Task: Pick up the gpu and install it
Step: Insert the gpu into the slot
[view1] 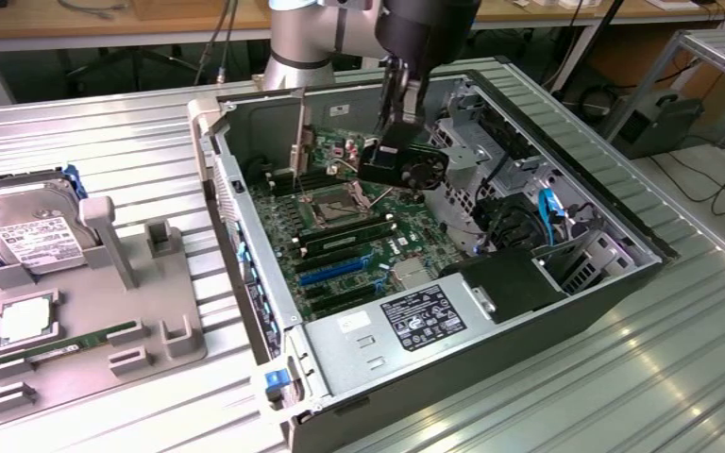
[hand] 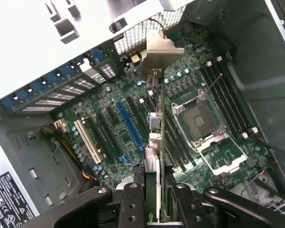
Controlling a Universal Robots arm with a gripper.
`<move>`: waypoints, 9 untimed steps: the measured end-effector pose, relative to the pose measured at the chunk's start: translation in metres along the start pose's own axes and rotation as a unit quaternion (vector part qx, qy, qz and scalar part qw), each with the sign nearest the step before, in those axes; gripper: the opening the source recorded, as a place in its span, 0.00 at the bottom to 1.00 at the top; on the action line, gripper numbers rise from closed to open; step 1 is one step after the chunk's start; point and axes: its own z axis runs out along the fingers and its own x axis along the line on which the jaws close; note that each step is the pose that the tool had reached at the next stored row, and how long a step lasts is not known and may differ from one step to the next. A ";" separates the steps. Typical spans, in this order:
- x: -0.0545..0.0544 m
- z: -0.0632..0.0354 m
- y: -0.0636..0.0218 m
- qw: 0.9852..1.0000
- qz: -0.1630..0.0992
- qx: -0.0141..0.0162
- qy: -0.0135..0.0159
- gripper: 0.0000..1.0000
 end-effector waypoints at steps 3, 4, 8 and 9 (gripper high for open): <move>0.000 0.0010 0.0000 1.000 -0.028 0.000 0.001 0.26; 0.000 0.0013 0.0000 0.999 -0.037 0.000 0.001 0.26; 0.000 0.0031 -0.0001 0.997 -0.075 0.001 0.003 0.26; 0.000 0.0035 -0.0001 0.997 -0.083 0.001 0.003 0.26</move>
